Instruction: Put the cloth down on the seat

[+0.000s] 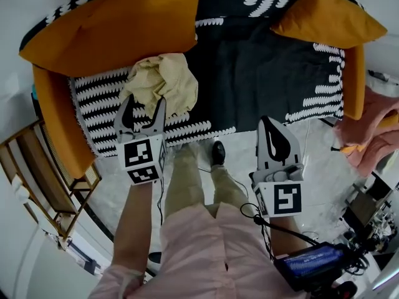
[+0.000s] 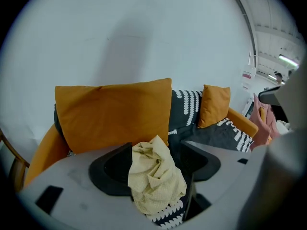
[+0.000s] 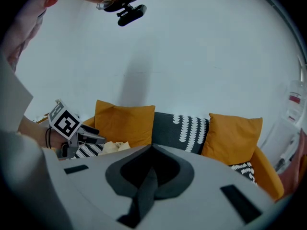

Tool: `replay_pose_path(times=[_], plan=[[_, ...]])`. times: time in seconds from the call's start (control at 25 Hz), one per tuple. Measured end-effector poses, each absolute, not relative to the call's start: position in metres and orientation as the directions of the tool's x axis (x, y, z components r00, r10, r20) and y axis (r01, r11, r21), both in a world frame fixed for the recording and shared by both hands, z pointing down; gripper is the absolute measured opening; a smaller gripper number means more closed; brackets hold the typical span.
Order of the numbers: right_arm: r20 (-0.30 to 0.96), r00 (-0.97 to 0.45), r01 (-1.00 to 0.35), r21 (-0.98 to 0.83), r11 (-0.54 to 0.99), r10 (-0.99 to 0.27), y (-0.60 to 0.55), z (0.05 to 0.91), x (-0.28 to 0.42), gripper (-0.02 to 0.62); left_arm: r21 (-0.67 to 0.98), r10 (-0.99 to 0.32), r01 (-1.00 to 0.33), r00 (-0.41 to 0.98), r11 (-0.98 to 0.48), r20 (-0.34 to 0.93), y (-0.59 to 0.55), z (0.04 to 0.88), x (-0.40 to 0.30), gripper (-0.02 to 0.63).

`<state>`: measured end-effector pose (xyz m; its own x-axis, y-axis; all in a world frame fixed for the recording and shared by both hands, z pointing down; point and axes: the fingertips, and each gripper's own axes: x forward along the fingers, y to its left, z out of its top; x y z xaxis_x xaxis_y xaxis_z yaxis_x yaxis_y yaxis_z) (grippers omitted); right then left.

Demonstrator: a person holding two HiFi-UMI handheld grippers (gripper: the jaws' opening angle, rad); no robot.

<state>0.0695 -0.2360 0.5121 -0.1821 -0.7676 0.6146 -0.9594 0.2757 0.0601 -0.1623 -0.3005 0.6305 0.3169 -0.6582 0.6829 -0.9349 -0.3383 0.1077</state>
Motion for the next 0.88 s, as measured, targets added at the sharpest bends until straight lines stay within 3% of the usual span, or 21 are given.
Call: replay_pose_path(times=[0.56, 0.88], plan=[[0.521, -0.243, -0.944, 0.069, 0.324, -0.818, -0.23, 0.468, 0.061, 0.002, 0.025, -0.79, -0.941, 0.297, -0.338, 0.536, -0.285, 0.531, -0.165, 0.308], [0.375, -0.313, -0.928, 0.077, 0.365, -0.873, -0.223, 0.399, 0.052, 0.002, -0.051, -0.9, -0.965, 0.222, -0.259, 0.374, -0.241, 0.421, -0.165, 0.163]])
